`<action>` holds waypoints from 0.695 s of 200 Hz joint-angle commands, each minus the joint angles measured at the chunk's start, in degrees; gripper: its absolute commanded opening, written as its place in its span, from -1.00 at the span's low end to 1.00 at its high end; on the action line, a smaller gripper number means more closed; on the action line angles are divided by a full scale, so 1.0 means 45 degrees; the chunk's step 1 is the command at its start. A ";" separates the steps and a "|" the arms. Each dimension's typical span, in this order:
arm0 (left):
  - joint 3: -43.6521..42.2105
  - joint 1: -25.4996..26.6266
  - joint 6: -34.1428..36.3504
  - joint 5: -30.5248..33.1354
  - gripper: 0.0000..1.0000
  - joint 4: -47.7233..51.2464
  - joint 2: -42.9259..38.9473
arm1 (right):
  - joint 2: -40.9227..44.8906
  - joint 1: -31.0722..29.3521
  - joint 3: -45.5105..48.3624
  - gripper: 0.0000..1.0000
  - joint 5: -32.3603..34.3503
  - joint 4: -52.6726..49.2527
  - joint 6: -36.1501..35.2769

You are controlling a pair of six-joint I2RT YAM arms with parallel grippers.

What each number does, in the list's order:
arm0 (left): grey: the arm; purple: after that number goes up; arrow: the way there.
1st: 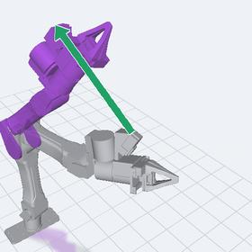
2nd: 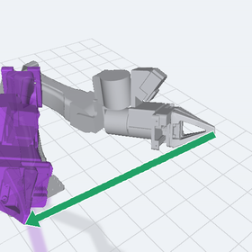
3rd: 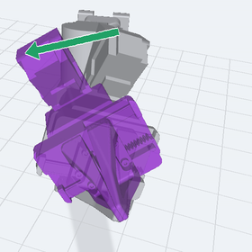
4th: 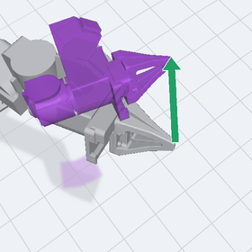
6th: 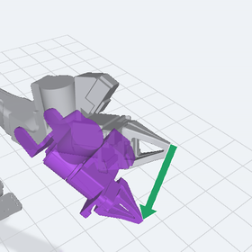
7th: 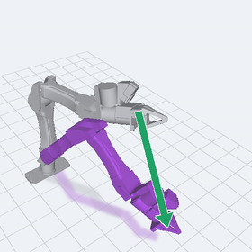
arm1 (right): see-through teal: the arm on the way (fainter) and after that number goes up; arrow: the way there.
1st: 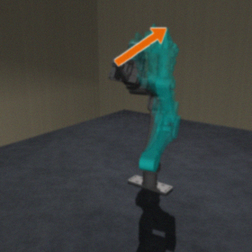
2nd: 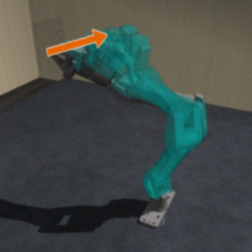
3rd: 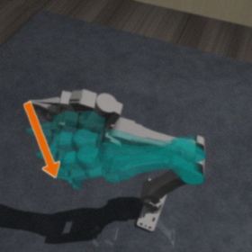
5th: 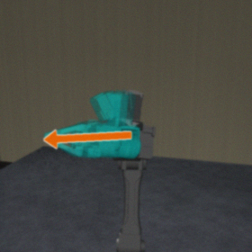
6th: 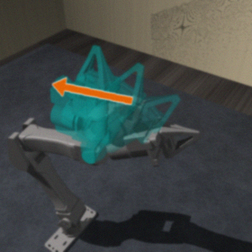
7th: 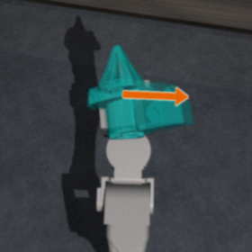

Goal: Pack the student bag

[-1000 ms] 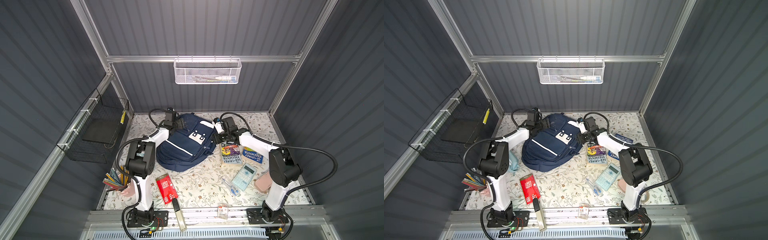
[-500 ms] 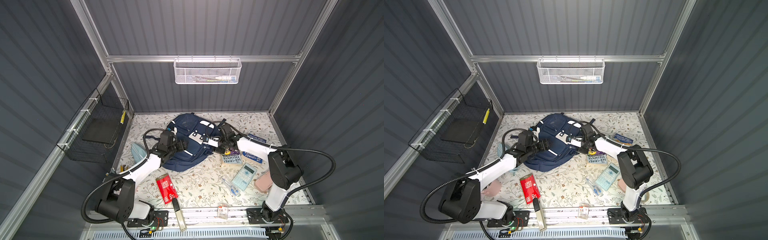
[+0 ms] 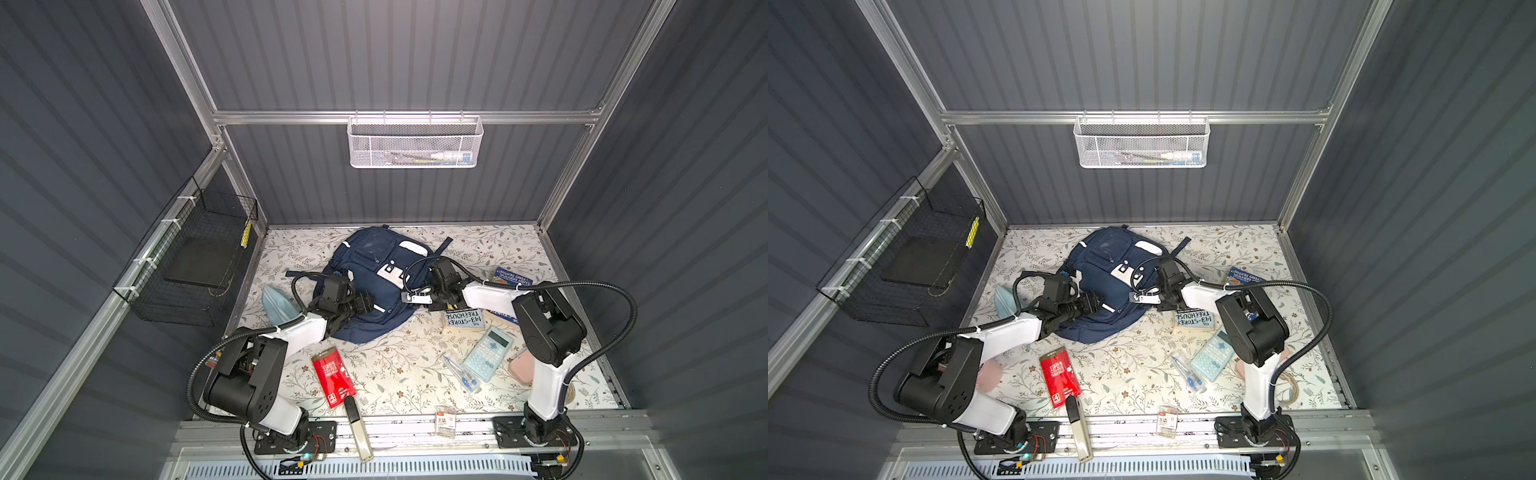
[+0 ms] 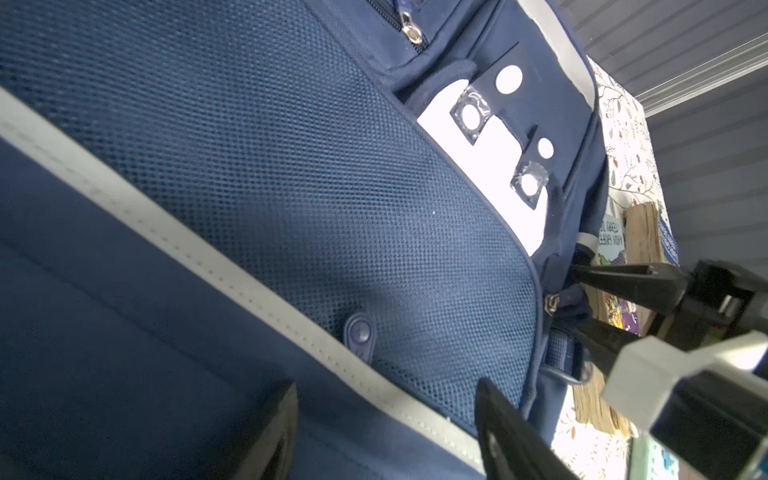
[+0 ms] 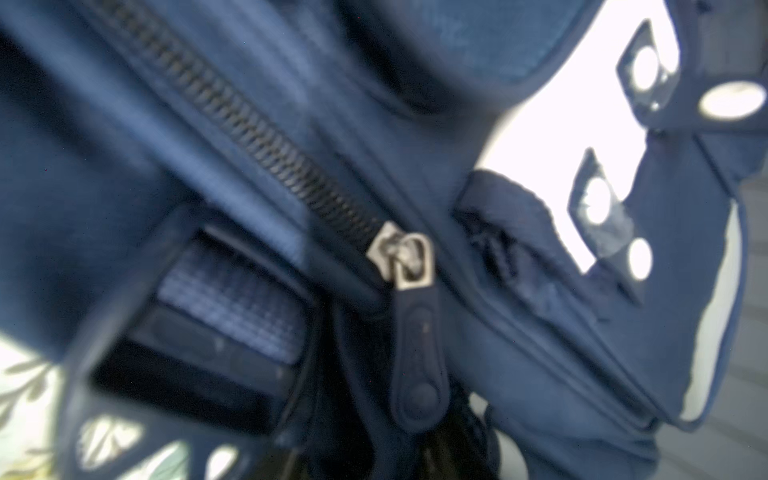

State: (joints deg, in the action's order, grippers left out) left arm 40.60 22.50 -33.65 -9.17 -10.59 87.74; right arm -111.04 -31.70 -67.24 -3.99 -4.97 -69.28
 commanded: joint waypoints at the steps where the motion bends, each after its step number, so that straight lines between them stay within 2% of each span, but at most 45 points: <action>1: 0.0758 -0.0125 0.0403 0.0123 0.35 0.0244 0.0300 | 0.0147 -0.0115 -0.0270 -0.88 -0.0664 -0.0994 0.0024; 20: 0.1620 -0.0483 0.0612 -0.0106 0.34 0.0489 0.0599 | 0.0379 -0.0116 -0.1015 -1.00 -0.1252 -0.2555 0.0819; 42: 0.2750 -0.0871 0.0812 -0.0285 0.21 0.0632 0.1215 | 0.0374 -0.0209 -0.2401 -1.00 -0.1982 -0.4990 0.2174; 54: 0.3569 -0.1042 0.0976 -0.0340 0.19 0.0715 0.1732 | 0.0475 -0.0240 -0.2743 -1.00 -0.2439 -0.5336 0.3090; 64: 0.4332 -0.1132 0.1220 -0.0323 0.11 0.0831 0.2149 | 0.0602 -0.0262 -0.2702 -1.00 -0.2745 -0.4922 0.3777; 78: 0.5341 -0.1172 0.1443 -0.0176 0.10 0.1425 0.2317 | 0.0691 -0.0273 -0.2599 -1.00 -0.3062 -0.4276 0.4720; 94: 0.5492 -0.1050 0.1439 0.0130 0.11 0.1687 0.1377 | 0.0523 -0.0271 -0.2827 -1.00 -0.3264 -0.4121 0.5545; 109: 0.4982 -0.0550 0.1664 0.0918 0.11 0.2340 -0.0342 | 0.0161 -0.0250 -0.3499 -1.00 -0.4049 -0.4758 0.6138; 127: 0.3312 0.0619 0.1483 0.2065 0.10 0.2753 -0.2620 | -0.0185 -0.0189 -0.4233 -1.00 -0.4735 -0.5473 0.6934; 139: 0.1721 0.1888 0.0929 0.2927 0.09 0.2560 -0.3883 | -0.0335 -0.0160 -0.4509 -1.00 -0.4880 -0.5710 0.7364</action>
State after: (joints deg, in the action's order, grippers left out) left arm 57.89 22.85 -28.27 -3.36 -2.22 81.10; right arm -111.63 -32.51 -83.55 -18.00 -27.22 -44.40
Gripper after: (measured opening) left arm 0.551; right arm 0.050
